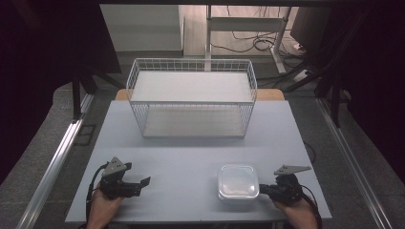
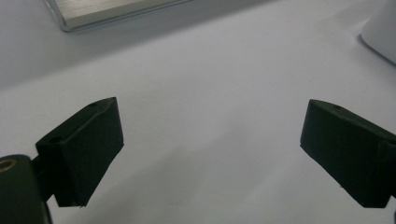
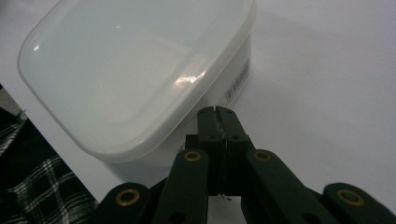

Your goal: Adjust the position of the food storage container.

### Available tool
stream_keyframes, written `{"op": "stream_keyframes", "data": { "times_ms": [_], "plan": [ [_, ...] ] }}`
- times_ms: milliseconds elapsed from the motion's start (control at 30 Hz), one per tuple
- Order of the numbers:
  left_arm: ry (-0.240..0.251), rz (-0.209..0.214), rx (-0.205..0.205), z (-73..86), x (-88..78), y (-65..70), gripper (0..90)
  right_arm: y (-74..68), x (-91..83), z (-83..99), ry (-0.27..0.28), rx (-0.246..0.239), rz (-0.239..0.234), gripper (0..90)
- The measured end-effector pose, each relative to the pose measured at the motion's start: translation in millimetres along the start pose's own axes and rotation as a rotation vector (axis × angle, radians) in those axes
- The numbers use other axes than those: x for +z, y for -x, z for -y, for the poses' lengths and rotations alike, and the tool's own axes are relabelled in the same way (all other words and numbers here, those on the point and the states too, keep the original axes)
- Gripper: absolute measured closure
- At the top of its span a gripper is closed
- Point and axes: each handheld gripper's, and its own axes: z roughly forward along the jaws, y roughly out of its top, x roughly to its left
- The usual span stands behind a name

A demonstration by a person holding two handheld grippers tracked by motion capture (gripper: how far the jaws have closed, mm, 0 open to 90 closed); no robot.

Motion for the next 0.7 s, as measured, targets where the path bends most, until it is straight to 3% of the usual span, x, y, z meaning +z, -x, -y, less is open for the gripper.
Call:
{"op": "stream_keyframes", "data": {
  "times_ms": [233,367,700],
  "plan": [
    [-0.042,0.019,0.013,-1.7,5.3,6.1,6.6,-14.4,16.5,-14.3,0.005,-0.035,-0.033,89.5],
    [-0.042,0.067,-0.002,-4.0,7.2,9.9,7.1,-25.0,31.2,-25.5,-0.003,-0.054,-0.069,89.5],
    [-0.062,0.055,0.023,-5.0,9.9,14.9,10.0,-46.8,58.3,-45.6,-0.015,-0.079,-0.125,89.5]
  ]
}}
